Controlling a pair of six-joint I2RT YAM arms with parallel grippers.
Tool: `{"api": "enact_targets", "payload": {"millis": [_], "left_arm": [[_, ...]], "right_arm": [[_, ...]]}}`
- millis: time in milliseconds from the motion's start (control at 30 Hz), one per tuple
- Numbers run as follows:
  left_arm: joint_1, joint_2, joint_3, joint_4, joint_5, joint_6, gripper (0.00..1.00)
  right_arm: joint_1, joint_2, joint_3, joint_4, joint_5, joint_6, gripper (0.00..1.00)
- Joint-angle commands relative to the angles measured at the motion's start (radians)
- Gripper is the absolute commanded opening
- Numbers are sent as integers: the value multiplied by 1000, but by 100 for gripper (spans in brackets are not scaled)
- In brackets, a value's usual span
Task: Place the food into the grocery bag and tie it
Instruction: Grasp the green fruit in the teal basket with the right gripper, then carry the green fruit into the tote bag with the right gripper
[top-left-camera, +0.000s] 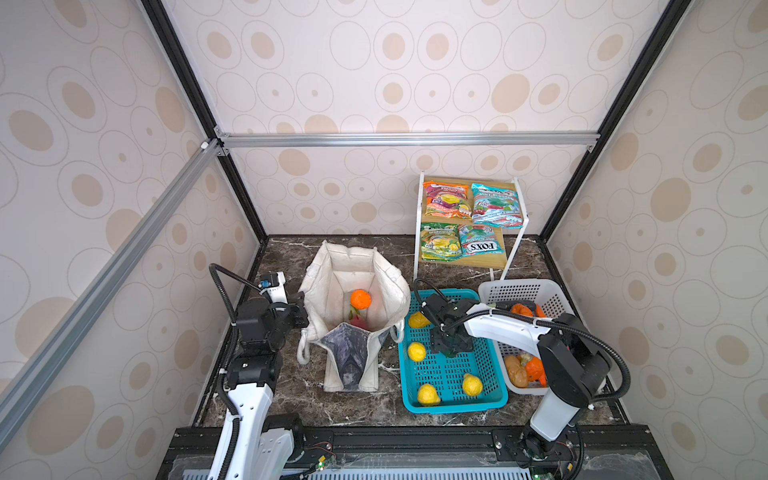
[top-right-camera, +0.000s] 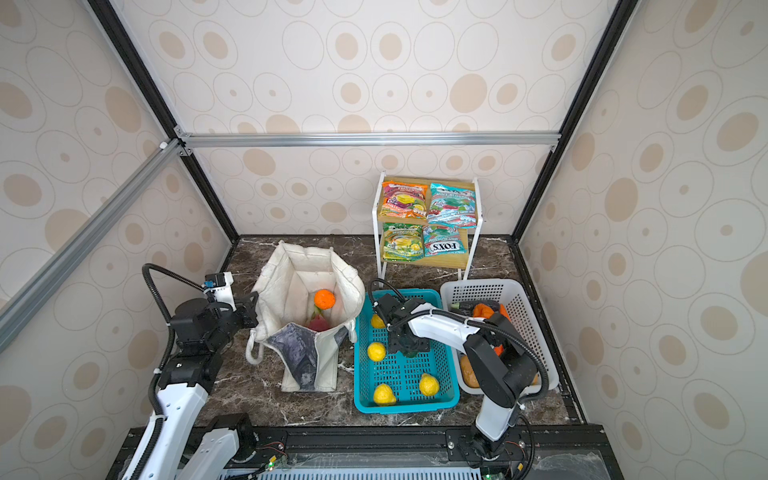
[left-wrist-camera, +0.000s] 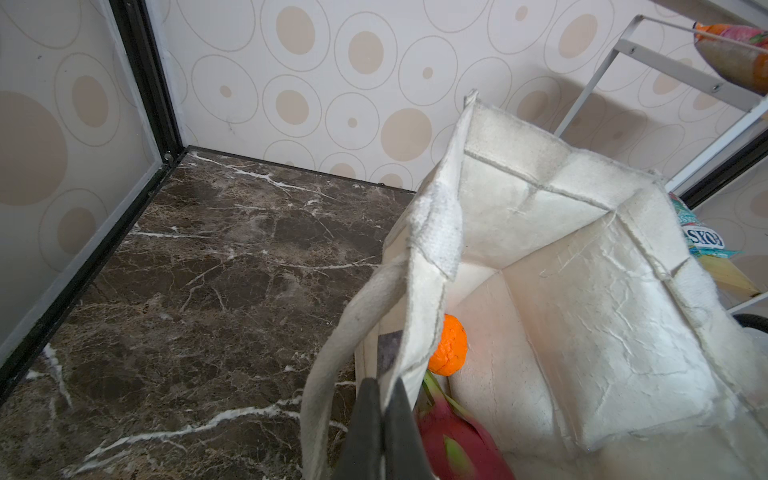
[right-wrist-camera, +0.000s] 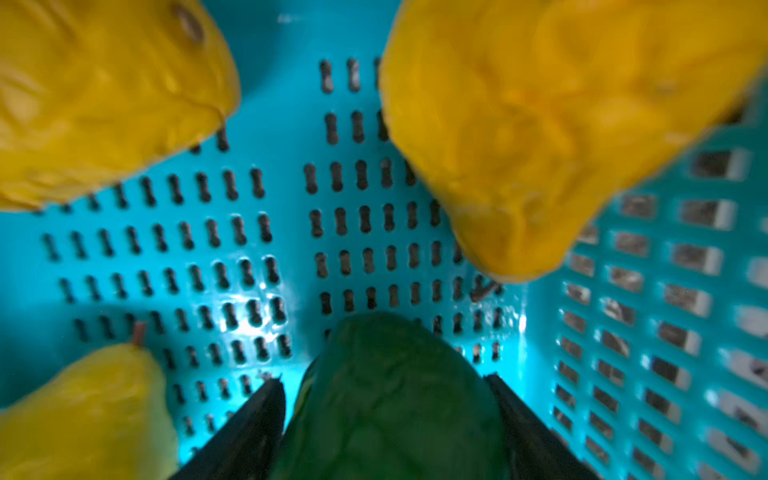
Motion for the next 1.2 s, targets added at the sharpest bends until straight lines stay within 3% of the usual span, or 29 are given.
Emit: {"api": "enact_targets", "payload": {"millis": [0,167,333,467,600,800,1067,1167], "left_arm": [[8,-13,16,14,-1,25,0],[7,-12,16,16,0,25,0],[8,-15,16,19,9,25,0],[8,-17,15,20,13,25,0],[7,-19,15,20,17,25,0],[7,-19,14,23,18,26,0],[8,-20,13,23,22,25,0],[8,-22,13,25,20,26,0]], "right_arm": [[3,11,9,-15,-15,13,66],[15,-68,37,-72,24,12,55],[19,-204,118,-153,69,-12,54],[22,-282,247,-164,46,-76,50],[36,-266,432,-163,8,-123,50],[131,-66,767,-179,-7,-199,50],[250,391,1287,-386,-46,-256,51],[263,528,1392,-435,-103,-246,51]]}}
